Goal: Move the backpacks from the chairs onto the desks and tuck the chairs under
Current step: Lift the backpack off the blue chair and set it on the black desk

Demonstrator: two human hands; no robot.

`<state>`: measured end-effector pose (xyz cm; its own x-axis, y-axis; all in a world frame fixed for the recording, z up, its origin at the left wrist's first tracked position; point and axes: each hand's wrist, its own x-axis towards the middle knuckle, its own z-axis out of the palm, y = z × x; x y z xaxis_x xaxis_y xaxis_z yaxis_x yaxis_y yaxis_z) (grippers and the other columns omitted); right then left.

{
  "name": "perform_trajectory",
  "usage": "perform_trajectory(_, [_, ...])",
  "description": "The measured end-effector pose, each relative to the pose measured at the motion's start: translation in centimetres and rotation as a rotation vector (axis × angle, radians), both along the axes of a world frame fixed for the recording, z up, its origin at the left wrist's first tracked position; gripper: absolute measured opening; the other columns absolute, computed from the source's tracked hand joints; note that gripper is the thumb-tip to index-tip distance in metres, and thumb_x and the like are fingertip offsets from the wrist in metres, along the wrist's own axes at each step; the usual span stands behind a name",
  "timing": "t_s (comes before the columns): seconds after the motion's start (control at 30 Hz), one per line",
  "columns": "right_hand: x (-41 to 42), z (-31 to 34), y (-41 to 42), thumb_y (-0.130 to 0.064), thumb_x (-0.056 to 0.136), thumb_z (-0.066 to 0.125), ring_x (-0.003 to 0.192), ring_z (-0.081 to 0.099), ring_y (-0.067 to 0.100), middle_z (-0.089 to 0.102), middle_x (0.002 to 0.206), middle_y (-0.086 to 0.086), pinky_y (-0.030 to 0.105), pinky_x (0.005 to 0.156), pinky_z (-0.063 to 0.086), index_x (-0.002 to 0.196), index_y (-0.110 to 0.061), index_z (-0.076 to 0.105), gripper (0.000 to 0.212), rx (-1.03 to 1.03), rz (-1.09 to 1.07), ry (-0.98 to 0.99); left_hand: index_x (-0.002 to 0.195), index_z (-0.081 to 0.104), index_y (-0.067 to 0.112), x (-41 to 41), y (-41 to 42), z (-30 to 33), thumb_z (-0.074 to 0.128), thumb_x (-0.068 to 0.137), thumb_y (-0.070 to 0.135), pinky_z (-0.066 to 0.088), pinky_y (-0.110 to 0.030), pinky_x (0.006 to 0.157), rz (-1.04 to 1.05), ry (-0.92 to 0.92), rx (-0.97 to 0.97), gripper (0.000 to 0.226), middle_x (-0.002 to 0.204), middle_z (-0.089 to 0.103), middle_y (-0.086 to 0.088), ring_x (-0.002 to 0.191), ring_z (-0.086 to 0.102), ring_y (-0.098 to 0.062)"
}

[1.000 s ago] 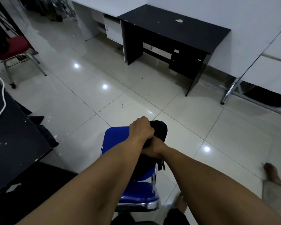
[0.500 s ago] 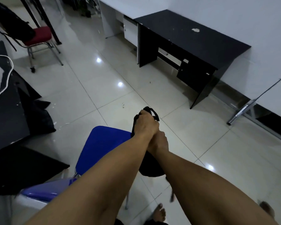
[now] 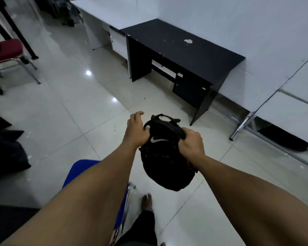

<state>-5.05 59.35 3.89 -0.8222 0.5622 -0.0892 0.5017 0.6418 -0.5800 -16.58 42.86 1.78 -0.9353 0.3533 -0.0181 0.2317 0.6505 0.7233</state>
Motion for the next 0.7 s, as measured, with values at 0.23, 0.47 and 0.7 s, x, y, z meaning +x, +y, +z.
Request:
perform_trajectory(0.23, [-6.0, -0.5, 6.3, -0.002, 0.077, 0.052, 0.08, 0.062, 0.026, 0.069, 0.083, 0.003, 0.034, 0.072, 0.053, 0.093, -0.022, 0.072, 0.032, -0.039, -0.069, 0.023, 0.118, 0.051, 0.025, -9.5, 7.9, -1.6, 0.055, 0.095, 0.033, 0.039, -0.043, 0.102, -0.4, -0.012, -0.291, 0.025, 0.14, 0.047, -0.004, 0.132, 0.039, -0.031])
perform_trajectory(0.47, [-12.3, 1.2, 13.7, -0.009, 0.082, 0.055, 0.091, 0.062, 0.034, 0.07, 0.097, 0.007, 0.033, 0.07, 0.046, 0.106, -0.028, 0.068, 0.033, 0.041, -0.17, 0.065, 0.095, 0.046, 0.026, -13.7, 15.1, 1.1, 0.048, 0.097, 0.025, 0.048, -0.037, 0.07, -0.221, 0.069, 0.053, 0.003, 0.089, 0.062, 0.0, 0.082, 0.058, -0.023])
perform_trajectory(0.7, [-20.4, 3.9, 21.6, -0.015, 0.087, 0.053, 0.076, 0.059, 0.024, 0.066, 0.084, -0.004, 0.034, 0.065, 0.042, 0.105, -0.032, 0.05, 0.025, 0.019, -0.297, 0.217, 0.093, 0.049, 0.024, -20.3, 25.6, 4.1, 0.051, 0.096, 0.021, 0.038, -0.03, 0.063, -0.039, 0.231, 0.222, 0.005, 0.085, 0.059, 0.004, 0.079, 0.055, -0.02])
